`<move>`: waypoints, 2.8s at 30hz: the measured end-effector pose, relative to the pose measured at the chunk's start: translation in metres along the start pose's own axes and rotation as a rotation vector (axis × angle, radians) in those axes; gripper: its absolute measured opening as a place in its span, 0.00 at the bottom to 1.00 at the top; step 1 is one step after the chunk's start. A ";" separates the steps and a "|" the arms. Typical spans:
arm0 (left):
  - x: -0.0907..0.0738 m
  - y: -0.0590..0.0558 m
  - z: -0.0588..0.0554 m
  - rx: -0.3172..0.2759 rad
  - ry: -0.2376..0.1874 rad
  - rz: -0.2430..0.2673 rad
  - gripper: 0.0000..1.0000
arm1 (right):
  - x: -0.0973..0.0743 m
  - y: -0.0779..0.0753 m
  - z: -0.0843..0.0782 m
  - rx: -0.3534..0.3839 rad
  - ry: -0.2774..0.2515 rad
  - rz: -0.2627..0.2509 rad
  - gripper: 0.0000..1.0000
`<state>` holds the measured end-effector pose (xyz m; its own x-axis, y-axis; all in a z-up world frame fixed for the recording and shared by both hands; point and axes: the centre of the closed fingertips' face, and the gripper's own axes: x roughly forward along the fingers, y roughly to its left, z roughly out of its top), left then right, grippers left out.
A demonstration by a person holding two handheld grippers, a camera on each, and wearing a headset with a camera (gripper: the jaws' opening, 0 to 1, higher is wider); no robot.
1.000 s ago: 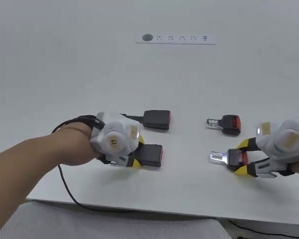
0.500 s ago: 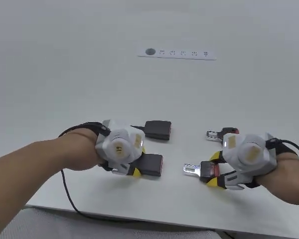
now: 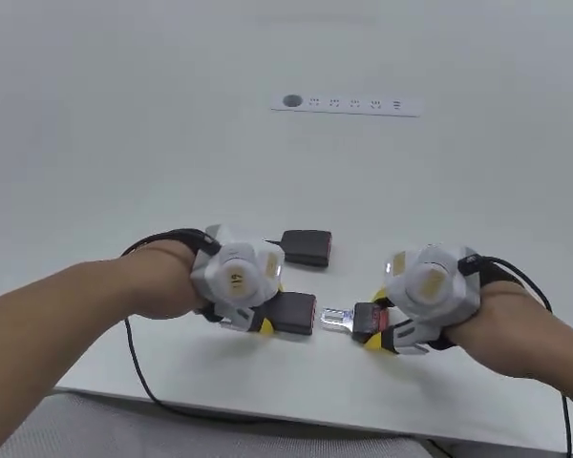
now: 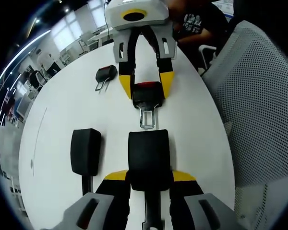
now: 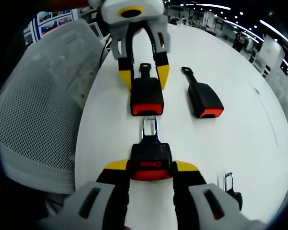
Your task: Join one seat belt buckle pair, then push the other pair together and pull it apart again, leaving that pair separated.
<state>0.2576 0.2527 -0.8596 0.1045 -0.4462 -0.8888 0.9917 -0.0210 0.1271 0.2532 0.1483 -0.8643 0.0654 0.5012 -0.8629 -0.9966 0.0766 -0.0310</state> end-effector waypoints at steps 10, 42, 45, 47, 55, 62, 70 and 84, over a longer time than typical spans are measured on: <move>0.000 0.000 0.000 0.000 0.013 0.000 0.32 | 0.004 0.001 0.007 -0.017 0.012 -0.002 0.34; 0.000 0.000 0.000 -0.012 0.008 0.013 0.31 | 0.012 0.003 0.022 0.008 -0.049 -0.022 0.33; 0.000 0.000 0.000 -0.003 0.000 0.010 0.31 | 0.012 0.003 0.024 0.000 -0.046 -0.020 0.32; 0.000 0.000 0.001 0.000 -0.005 0.008 0.31 | 0.013 0.002 0.024 -0.004 -0.046 -0.018 0.32; 0.000 0.000 0.000 -0.010 -0.014 0.013 0.31 | 0.014 0.002 0.029 -0.007 -0.047 -0.020 0.32; 0.000 0.000 0.000 -0.016 -0.021 0.017 0.31 | 0.018 0.002 0.036 -0.017 -0.057 -0.030 0.32; 0.001 0.001 -0.001 -0.023 -0.018 0.010 0.31 | 0.019 -0.001 0.046 -0.031 -0.071 -0.029 0.31; -0.001 0.003 -0.002 -0.047 -0.087 0.020 0.30 | 0.017 0.003 0.037 -0.052 -0.069 -0.009 0.32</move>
<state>0.2609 0.2546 -0.8593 0.1197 -0.5224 -0.8443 0.9921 0.0297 0.1223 0.2535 0.1891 -0.8608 0.0759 0.5590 -0.8257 -0.9971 0.0375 -0.0663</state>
